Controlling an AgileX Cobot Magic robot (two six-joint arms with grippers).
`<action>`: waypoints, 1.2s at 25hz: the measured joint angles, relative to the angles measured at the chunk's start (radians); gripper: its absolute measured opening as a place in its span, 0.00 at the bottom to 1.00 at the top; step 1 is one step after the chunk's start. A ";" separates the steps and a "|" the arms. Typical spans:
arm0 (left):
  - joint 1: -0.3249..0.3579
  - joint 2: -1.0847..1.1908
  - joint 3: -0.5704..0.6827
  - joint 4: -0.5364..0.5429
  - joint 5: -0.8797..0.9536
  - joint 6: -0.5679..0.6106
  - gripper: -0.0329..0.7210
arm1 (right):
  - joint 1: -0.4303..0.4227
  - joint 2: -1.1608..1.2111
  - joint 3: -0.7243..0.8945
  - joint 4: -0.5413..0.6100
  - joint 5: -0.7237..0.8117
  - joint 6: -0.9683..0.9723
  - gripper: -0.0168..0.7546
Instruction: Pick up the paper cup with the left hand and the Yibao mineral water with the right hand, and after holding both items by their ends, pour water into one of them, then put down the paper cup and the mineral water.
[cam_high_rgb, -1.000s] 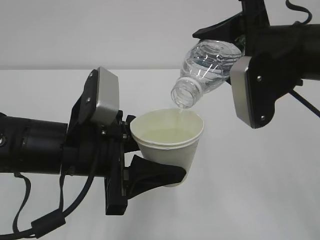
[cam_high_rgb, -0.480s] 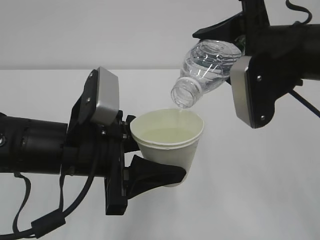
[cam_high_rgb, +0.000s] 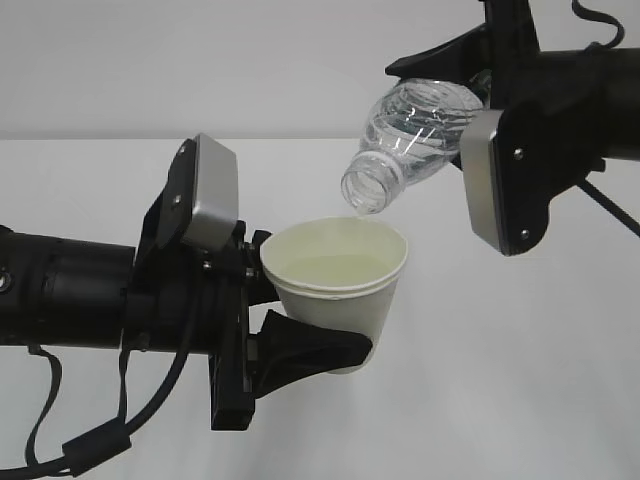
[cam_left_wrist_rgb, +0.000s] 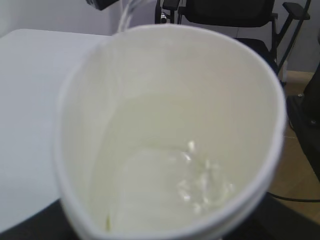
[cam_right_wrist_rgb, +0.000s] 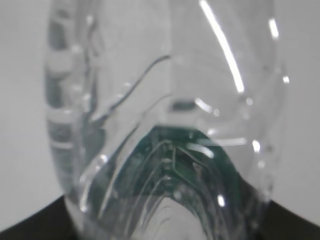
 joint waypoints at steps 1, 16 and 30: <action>0.000 0.000 0.000 0.000 0.000 0.000 0.60 | 0.000 0.000 0.000 0.000 0.000 0.002 0.55; 0.000 0.000 0.000 -0.001 0.002 0.000 0.60 | 0.000 -0.006 0.000 -0.002 -0.020 0.110 0.55; 0.000 0.000 0.000 -0.007 0.002 0.003 0.60 | 0.000 -0.037 0.000 -0.004 -0.031 0.353 0.55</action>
